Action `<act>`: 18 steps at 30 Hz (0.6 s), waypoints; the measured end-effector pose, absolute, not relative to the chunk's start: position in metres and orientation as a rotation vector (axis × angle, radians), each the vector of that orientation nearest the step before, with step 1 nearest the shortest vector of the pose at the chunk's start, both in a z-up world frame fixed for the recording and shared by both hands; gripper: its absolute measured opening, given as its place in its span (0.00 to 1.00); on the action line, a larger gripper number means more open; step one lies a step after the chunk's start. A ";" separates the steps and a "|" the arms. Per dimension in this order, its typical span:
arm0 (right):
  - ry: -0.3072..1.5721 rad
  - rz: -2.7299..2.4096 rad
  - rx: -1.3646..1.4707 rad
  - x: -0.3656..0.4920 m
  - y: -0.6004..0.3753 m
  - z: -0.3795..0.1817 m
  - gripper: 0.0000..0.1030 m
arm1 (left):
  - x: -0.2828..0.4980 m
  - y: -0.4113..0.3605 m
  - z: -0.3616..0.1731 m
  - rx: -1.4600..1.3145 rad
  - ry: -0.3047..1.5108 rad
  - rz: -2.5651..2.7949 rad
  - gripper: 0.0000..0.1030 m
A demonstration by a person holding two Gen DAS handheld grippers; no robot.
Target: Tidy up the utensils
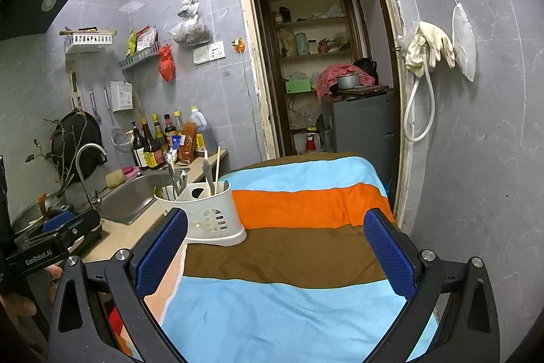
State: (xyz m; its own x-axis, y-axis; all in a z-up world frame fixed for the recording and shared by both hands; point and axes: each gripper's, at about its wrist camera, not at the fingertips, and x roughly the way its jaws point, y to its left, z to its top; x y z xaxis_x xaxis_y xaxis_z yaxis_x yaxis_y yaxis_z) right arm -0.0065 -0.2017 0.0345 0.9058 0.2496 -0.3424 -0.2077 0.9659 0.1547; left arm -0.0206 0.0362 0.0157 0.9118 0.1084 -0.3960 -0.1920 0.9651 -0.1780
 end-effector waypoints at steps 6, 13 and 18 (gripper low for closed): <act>0.367 0.248 0.110 -0.010 -0.200 0.036 0.99 | -0.024 0.036 0.016 -0.215 0.391 0.155 1.00; 0.366 0.249 0.108 -0.011 -0.198 0.036 0.99 | -0.030 0.035 0.017 -0.224 0.386 0.159 1.00; 0.365 0.248 0.109 -0.012 -0.198 0.036 0.99 | -0.032 0.035 0.018 -0.222 0.381 0.162 1.00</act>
State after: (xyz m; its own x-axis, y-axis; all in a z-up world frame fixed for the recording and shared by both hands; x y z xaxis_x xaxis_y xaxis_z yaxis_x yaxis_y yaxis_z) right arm -0.0117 -0.1977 0.0360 0.9041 0.2592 -0.3397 -0.2201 0.9639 0.1497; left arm -0.0323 0.0352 0.0179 0.9161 0.1143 -0.3843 -0.1973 0.9629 -0.1841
